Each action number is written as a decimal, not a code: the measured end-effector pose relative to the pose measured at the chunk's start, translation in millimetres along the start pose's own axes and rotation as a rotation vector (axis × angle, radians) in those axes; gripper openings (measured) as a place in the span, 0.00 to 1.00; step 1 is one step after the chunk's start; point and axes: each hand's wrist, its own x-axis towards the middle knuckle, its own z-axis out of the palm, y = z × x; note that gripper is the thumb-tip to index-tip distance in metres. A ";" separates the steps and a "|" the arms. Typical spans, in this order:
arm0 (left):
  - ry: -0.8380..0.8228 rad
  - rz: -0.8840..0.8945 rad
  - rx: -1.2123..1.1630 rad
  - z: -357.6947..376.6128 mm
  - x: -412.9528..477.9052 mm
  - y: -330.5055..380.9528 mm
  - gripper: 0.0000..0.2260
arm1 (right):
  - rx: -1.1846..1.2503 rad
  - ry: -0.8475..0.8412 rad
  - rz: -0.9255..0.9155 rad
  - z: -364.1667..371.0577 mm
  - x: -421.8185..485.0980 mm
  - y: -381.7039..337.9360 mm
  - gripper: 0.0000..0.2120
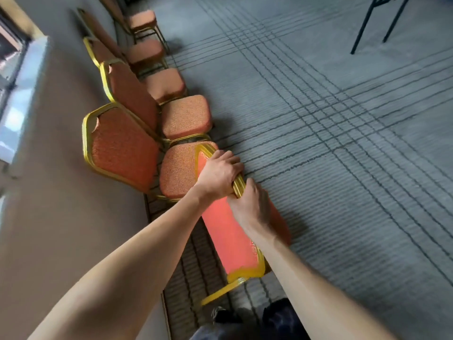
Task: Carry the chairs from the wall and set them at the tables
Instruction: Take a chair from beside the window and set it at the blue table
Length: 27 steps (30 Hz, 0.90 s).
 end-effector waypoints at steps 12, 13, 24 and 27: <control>0.035 0.162 -0.029 20.6 112.6 98.9 0.11 | -0.100 0.146 0.028 -99.1 42.1 95.6 0.15; 0.027 0.168 -0.025 23.8 118.7 104.4 0.09 | -0.103 0.142 0.039 -104.2 43.8 100.4 0.14; -0.238 0.252 -0.106 32.4 180.1 124.8 0.07 | -0.020 0.226 0.152 -135.4 33.1 141.6 0.10; -0.269 0.370 -0.059 24.9 180.0 144.1 0.08 | -0.026 0.285 0.225 -135.7 16.6 143.2 0.08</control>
